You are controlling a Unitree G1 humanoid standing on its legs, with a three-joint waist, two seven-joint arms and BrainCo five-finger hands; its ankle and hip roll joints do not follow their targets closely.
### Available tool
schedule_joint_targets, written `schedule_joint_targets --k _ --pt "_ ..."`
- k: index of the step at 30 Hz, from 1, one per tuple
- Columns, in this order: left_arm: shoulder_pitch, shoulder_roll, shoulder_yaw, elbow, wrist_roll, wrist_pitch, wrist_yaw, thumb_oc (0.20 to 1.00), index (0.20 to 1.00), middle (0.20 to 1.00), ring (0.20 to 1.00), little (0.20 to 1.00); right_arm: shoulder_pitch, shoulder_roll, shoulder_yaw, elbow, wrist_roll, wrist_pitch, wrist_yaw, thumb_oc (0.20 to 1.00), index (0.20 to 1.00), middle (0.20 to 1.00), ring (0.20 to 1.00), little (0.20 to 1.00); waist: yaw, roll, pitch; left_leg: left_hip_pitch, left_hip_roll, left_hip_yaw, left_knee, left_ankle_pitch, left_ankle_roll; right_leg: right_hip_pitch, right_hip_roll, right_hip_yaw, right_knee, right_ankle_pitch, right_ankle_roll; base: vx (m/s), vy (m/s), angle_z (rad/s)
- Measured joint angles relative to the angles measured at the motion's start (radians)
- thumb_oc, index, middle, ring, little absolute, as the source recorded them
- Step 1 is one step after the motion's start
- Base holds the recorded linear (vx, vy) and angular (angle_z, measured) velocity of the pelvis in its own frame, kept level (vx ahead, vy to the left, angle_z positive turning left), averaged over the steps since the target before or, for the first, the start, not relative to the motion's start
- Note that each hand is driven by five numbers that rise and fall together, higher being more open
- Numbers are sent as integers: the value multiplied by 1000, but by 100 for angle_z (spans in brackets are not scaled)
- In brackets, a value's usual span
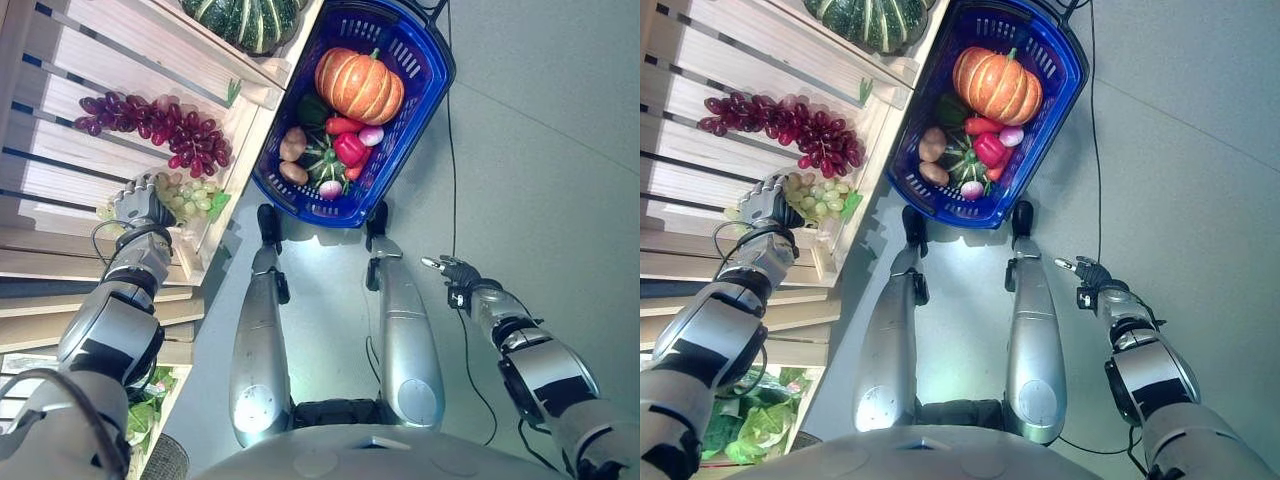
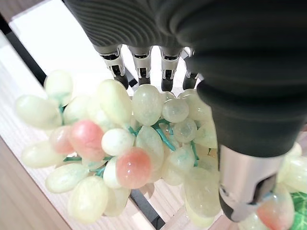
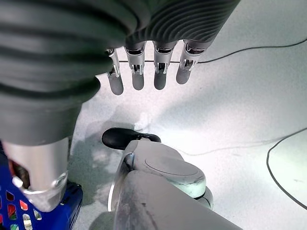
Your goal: Pick up fruits and vegetables into the basket
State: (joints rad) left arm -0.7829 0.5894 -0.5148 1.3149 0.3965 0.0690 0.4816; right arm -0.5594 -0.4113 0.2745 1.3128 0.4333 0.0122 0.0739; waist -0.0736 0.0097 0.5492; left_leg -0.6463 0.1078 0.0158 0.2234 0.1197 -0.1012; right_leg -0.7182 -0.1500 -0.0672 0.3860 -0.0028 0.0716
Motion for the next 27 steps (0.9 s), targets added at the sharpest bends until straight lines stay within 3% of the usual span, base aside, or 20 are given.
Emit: schedule_joint_targets --k 6,7,8,9,10,11,14,27 --pt "-4 0 -2 0 40 37 -6 1000 1000 1000 1000 1000 -2 0 6 0 0 1 -1 1000 1000 1000 1000 1000 0 0 0 -10 1 -2 5 -1 0 -8 1 0 1 3 -4 0 0 0" --pt "-5 0 -2 0 45 42 -18 915 915 915 915 915 -2 0 6 0 0 1 0 1000 1000 1000 1000 1000 0 0 0 -12 2 -3 11 -3 0 -8 2 0 2 3 -3 0 0 0" --pt "-5 0 -2 0 46 44 -24 881 881 881 881 881 -2 0 6 0 0 1 0 1000 1000 1000 1000 1000 0 0 0 -12 3 -2 14 -5 0 -8 3 1 3 2 -2 3 5 -4" --pt "-6 0 -3 0 47 47 -39 771 771 771 771 771 -2 0 6 0 0 1 0 1000 1000 1000 1000 1000 0 0 0 -12 4 -1 17 -8 -1 -8 4 2 6 0 0 0 0 0" --pt "-7 0 -4 0 47 60 -69 598 598 598 598 598 -4 0 8 0 0 1 0 1000 1000 1000 1000 1000 -1 0 0 -13 5 -2 18 -8 -2 -9 5 1 7 0 0 0 0 0" --pt "-7 0 -4 1 47 69 -92 479 479 479 479 479 -4 0 8 1 0 1 0 1000 1000 1000 1000 1000 -3 0 0 -14 7 -1 19 -8 -2 -9 6 0 8 0 0 0 0 0" --pt "-6 0 -4 19 46 87 -144 200 200 200 200 200 -4 0 9 1 0 2 0 1000 1000 1000 1000 1000 -4 0 0 -15 9 0 19 -8 -2 -10 8 1 8 0 -1 0 0 0" --pt "-14 0 -4 35 19 86 -236 200 200 200 200 200 -23 0 9 1 0 5 0 1000 1000 1000 1000 1000 -3 -1 0 -19 11 0 24 -14 -5 -13 9 0 10 0 -11 0 0 0"
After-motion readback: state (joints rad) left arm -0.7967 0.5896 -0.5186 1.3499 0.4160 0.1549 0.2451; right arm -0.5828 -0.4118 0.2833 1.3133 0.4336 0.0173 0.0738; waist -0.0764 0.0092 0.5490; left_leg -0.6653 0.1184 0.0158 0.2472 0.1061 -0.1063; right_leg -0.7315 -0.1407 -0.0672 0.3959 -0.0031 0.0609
